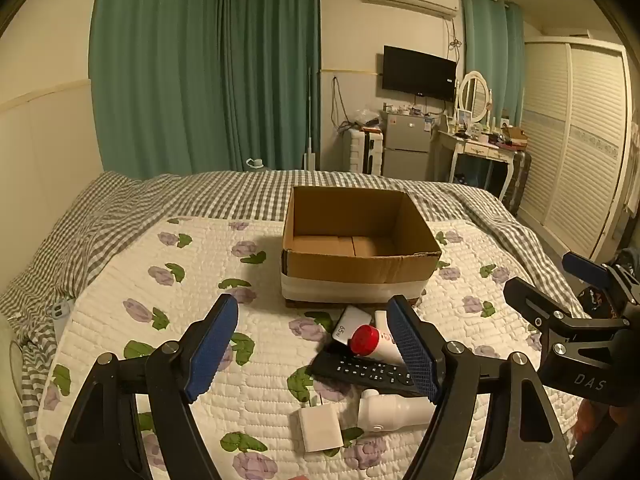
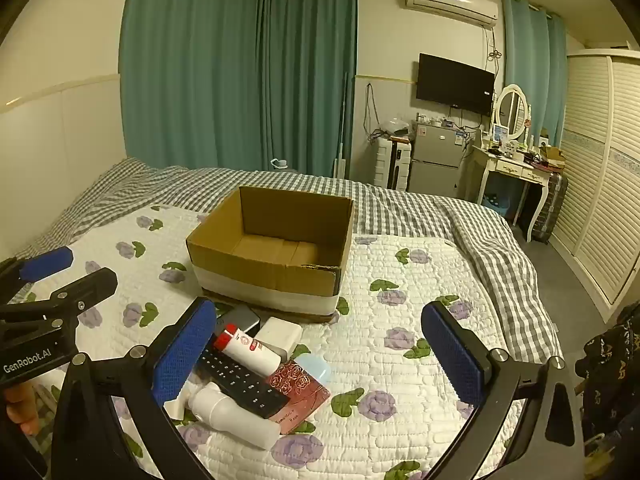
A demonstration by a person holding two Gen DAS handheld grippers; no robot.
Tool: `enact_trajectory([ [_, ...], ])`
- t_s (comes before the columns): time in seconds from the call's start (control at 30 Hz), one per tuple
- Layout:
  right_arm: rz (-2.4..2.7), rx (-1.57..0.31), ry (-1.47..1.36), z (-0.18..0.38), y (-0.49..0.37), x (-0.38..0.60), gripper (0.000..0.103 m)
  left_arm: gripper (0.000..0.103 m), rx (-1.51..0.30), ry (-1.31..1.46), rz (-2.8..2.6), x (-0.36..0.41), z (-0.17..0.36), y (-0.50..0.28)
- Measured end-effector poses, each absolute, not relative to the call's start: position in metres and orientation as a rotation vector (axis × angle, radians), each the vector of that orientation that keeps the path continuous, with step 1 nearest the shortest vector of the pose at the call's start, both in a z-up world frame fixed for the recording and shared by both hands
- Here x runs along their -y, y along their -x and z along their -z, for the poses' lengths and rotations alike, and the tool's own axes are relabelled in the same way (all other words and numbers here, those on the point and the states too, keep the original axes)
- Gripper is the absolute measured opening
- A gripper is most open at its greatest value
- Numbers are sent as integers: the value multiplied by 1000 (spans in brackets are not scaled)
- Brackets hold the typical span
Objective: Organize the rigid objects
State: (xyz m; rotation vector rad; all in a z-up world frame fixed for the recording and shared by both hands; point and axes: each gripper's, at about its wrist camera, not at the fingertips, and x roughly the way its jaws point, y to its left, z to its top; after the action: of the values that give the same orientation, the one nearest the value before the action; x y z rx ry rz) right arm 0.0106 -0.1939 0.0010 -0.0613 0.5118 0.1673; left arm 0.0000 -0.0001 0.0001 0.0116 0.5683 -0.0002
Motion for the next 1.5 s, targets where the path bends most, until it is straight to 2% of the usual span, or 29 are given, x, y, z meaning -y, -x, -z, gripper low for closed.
enact_trajectory([
  [1.5,-177,-519,62,0,-10,190,103,80,-566,4,-3,-5,2,1],
])
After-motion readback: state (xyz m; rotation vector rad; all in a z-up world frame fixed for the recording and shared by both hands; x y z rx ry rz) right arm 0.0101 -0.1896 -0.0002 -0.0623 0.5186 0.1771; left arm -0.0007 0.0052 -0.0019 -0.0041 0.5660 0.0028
